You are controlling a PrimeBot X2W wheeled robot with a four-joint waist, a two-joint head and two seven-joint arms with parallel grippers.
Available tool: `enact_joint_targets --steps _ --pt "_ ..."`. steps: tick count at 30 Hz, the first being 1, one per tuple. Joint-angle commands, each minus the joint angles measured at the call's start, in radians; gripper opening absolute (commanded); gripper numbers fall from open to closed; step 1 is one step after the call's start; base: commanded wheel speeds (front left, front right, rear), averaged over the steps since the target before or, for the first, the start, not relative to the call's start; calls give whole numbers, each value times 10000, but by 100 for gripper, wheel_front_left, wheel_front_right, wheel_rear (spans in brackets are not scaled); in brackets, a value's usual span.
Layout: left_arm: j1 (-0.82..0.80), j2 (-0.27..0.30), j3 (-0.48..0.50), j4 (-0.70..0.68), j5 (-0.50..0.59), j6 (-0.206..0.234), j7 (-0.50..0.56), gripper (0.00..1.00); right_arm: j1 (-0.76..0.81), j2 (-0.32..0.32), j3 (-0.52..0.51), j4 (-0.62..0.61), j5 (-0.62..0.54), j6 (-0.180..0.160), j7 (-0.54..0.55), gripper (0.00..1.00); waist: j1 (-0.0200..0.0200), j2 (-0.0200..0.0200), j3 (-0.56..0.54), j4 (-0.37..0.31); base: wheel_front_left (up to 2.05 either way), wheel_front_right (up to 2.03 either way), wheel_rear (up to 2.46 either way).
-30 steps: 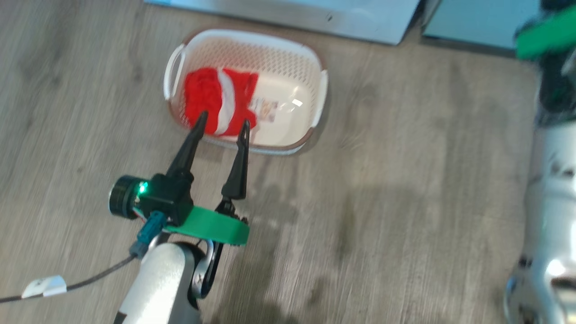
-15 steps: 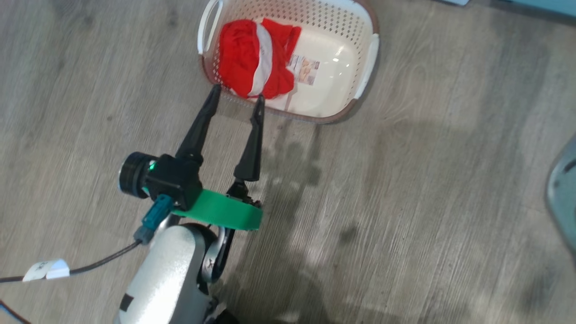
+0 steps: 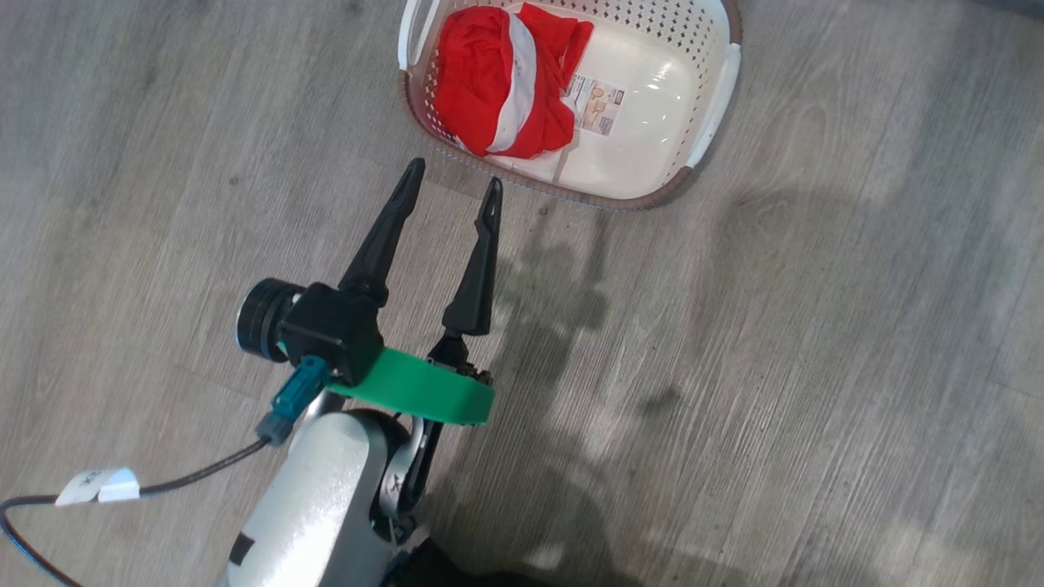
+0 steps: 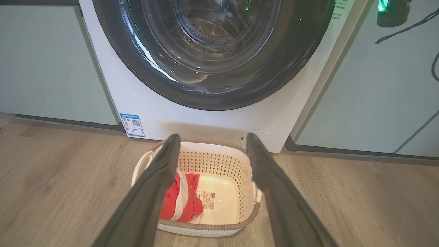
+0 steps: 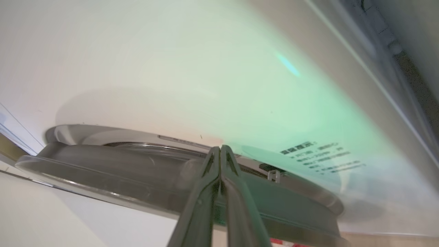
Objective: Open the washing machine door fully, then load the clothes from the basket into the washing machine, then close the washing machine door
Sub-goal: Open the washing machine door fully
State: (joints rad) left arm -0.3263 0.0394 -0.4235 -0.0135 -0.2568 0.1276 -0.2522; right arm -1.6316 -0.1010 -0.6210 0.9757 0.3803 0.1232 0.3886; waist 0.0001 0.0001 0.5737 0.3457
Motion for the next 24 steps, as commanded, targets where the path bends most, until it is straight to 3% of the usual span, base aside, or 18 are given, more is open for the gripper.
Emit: enact_joint_targets --steps 1,12,24 --pt "-116 108 221 -358 -60 88 -95 100 -764 219 -78 -95 -69 75 136 0 -1 -1 15 39 0 0 0" --pt "-208 108 95 -353 -197 168 -95 100 -1904 59 -1067 1395 -484 75 766 0 -1 -1 126 280 0 0 0" --pt "-232 108 99 -322 -268 240 -95 100 -1638 -129 -1226 2218 -676 75 1627 0 -1 -1 -88 305 0 0 0"
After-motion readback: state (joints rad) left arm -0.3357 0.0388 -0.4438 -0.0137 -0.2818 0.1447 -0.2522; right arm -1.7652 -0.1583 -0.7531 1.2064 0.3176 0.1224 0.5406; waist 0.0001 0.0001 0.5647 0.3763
